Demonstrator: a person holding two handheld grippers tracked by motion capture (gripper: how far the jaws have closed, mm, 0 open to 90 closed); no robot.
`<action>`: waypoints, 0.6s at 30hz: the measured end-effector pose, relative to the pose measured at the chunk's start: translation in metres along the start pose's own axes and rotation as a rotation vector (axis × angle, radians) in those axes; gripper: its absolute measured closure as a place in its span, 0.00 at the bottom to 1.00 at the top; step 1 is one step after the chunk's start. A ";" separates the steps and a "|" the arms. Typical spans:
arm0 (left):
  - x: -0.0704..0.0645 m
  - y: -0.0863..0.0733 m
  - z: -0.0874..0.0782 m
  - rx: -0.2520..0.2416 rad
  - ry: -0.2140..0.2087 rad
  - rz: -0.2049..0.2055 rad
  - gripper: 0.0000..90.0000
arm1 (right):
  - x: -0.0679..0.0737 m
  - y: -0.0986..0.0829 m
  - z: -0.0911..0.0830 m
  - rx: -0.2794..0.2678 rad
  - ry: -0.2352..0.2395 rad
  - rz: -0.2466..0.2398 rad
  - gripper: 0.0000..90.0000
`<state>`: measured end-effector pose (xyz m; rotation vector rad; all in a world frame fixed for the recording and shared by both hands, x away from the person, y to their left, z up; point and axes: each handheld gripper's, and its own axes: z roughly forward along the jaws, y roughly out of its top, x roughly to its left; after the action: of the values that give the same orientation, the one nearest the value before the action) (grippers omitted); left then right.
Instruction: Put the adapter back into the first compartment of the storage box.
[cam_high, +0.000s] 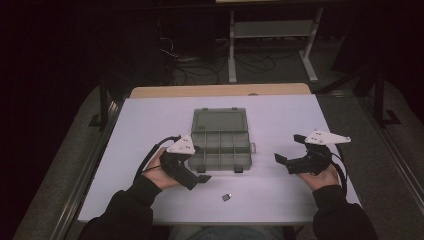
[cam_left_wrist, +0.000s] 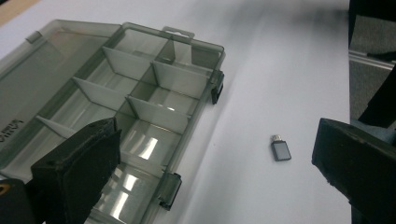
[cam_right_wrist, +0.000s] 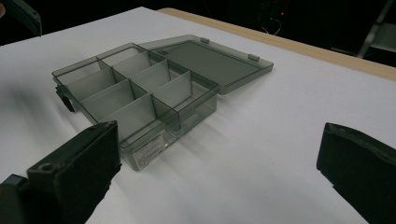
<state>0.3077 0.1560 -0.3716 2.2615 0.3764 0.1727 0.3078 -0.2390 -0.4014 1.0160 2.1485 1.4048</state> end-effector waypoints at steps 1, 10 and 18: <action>-0.001 0.000 0.001 0.003 -0.004 0.001 0.01 | 0.000 0.000 0.000 0.000 0.000 0.000 0.00; -0.007 0.004 0.014 0.046 -0.029 0.017 0.01 | 0.000 0.000 0.000 -0.001 0.002 0.000 0.00; -0.014 0.007 0.026 0.091 -0.056 0.036 0.01 | 0.000 0.000 0.000 0.000 0.003 -0.001 0.00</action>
<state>0.3027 0.1283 -0.3831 2.3586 0.3204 0.1128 0.3076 -0.2387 -0.4012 1.0137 2.1513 1.4072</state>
